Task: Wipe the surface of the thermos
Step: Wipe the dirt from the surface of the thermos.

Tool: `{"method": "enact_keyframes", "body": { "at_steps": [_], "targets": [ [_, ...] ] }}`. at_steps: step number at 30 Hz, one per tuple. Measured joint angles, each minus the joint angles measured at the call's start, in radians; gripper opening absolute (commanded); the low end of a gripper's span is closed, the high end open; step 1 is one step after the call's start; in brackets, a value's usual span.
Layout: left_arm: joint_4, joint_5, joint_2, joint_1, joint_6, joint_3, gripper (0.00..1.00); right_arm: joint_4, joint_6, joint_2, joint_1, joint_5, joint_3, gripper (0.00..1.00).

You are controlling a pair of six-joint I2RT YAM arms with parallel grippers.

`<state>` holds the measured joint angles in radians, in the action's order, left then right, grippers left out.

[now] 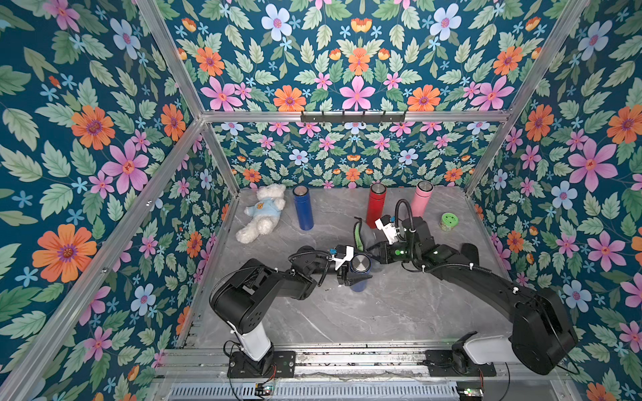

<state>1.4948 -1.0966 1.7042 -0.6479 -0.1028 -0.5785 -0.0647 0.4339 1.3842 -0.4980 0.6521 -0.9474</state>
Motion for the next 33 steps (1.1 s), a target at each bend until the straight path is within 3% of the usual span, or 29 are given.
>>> {"method": "enact_keyframes", "body": {
  "at_steps": [4,8,17,21,28,33],
  "targets": [
    [0.0,-0.028,0.0,0.0,0.004,0.0,0.0,-0.048,-0.027,0.042,0.006,0.095,-0.042,0.0],
    [0.0,-0.039,0.02,0.0,0.006,0.007,0.0,-0.029,-0.029,0.108,0.009,0.149,0.023,0.0],
    [0.076,-0.043,0.045,0.0,-0.036,0.017,0.0,0.108,-0.025,0.343,0.014,0.132,0.101,0.0],
    [0.075,-0.04,0.043,0.0,-0.027,0.019,0.0,0.022,-0.055,0.328,0.015,0.162,0.019,0.0],
    [0.068,-0.023,0.036,0.0,0.019,0.025,0.0,-0.103,-0.129,0.292,0.02,0.364,-0.161,0.0],
    [0.042,-0.024,0.019,-0.001,0.055,0.032,0.0,-0.153,-0.195,0.406,0.019,0.456,-0.217,0.0]
  ]
}}
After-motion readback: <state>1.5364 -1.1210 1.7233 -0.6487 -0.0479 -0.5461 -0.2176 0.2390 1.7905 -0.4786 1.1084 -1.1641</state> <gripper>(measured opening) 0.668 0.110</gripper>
